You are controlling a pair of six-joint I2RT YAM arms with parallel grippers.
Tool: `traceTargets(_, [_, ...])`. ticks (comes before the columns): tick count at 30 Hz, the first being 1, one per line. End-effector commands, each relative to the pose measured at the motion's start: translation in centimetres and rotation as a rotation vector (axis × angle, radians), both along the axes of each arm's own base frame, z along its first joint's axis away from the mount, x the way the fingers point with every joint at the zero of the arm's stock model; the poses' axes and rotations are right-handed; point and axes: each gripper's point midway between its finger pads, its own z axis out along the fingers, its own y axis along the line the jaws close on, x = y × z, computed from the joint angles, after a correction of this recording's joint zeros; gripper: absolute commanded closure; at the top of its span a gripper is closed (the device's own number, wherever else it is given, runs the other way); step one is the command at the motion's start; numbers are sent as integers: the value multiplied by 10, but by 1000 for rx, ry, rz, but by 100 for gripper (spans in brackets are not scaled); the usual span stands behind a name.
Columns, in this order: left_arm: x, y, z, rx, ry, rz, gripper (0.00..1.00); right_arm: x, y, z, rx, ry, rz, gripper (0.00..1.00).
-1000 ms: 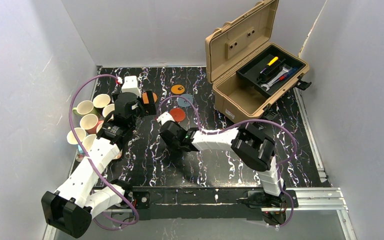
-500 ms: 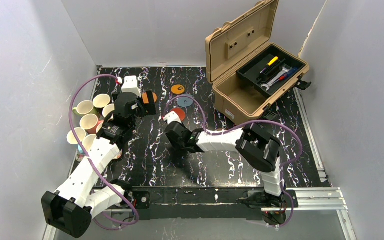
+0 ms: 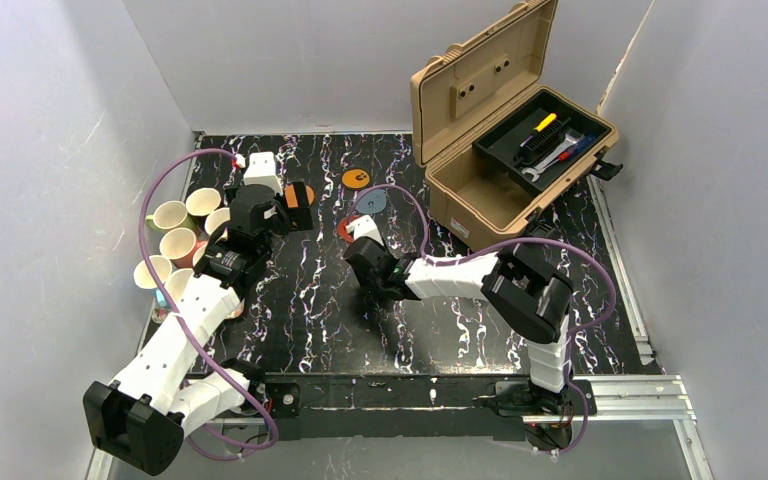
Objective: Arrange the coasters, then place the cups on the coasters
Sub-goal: Move the coaster to the center of the board.
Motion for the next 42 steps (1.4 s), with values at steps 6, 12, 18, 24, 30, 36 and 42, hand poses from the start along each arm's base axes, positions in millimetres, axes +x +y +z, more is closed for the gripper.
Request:
traceTargets(6, [1,2,18,-9,-34,13,2,-1,-42,-16,-85,42,-89,49])
traceTargets(12, [2,2,17,-8,-33,14,2,1,-54,-18,-101,43,-122,49])
traceTargets(18, [2,1,16,-11,-28,9,2,4,-63,-15,-98,39,-148,49])
traceTargets(24, [3,1,15,-11,-25,9,2,5,-70,-13,-102,34,-164,49])
traceTargets(30, [3,-1,14,-14,-23,5,2,6,-75,-13,-108,33,-178,50])
traceTargets(36, [3,0,14,-13,-22,6,2,7,-77,-11,-109,31,-183,50])
traceTargets(42, [3,-1,13,-13,-20,5,2,7,-70,-9,-91,39,-156,49])
